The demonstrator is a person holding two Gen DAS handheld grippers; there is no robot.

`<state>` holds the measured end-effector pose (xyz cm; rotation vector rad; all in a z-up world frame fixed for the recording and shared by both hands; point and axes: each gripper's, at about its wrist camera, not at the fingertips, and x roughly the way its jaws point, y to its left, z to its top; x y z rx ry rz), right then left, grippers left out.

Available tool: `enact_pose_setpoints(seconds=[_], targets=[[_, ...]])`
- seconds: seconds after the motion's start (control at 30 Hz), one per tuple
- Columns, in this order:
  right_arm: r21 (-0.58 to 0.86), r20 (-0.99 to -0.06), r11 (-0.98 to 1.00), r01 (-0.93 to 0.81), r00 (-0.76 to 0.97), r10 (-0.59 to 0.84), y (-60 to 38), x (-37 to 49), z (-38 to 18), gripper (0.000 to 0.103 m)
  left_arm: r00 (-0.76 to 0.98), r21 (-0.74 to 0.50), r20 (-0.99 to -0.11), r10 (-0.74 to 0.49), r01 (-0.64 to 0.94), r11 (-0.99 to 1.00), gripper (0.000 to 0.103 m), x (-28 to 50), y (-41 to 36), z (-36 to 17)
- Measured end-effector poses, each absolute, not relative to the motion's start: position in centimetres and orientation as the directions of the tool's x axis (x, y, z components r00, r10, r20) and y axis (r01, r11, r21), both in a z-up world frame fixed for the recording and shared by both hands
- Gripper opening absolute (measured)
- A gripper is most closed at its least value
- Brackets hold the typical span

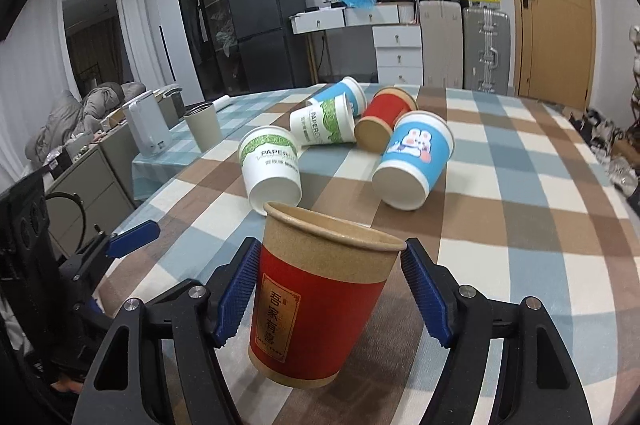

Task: Flip cup upright
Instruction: 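Rotate the red cup with the right gripper until its rim faces up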

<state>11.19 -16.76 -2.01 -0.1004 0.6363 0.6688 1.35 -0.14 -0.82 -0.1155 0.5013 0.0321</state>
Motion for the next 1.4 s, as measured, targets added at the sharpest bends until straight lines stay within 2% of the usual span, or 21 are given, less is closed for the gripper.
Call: enact_pose_setpoints(seconds=[0.2,0.47,0.53,1.1,1.23,1.4], targets=[[0.04,-0.542,0.806,-0.59,0.665,0.514,-15.5,11.6,-1.9,0.073,0.875,-0.102,-0.484,0.004,-0.061,0.993,0.102,1.4,-0.1,-0.8],[0.007,-0.549,0.793,-0.609,0.661,0.512,-15.0,11.1,-2.5,0.073,0.875,-0.103,-0.483,0.005,-0.063,0.993,0.102,1.4,0.0,-0.8],[0.008,-0.554,0.787,-0.617,0.652,0.517,-15.1,10.9,-2.5,0.064,0.875,-0.103,-0.484,0.004,-0.062,0.993,0.102,1.4,0.0,-0.8],[0.019,-0.577,0.742,-0.67,0.599,0.556,-17.0,8.5,-3.2,0.062,0.874,-0.111,-0.485,0.006,-0.068,0.992,0.102,1.4,0.4,-0.9],[0.019,-0.55,0.74,-0.673,0.611,0.57,-16.9,8.3,-3.2,0.061,0.874,-0.11,-0.485,0.007,-0.069,0.992,0.102,1.3,0.4,-0.9],[-0.049,-0.528,0.739,-0.672,0.645,0.552,-15.8,7.9,-3.4,0.062,0.875,-0.114,-0.484,0.006,-0.07,0.991,0.102,1.4,0.4,-0.9]])
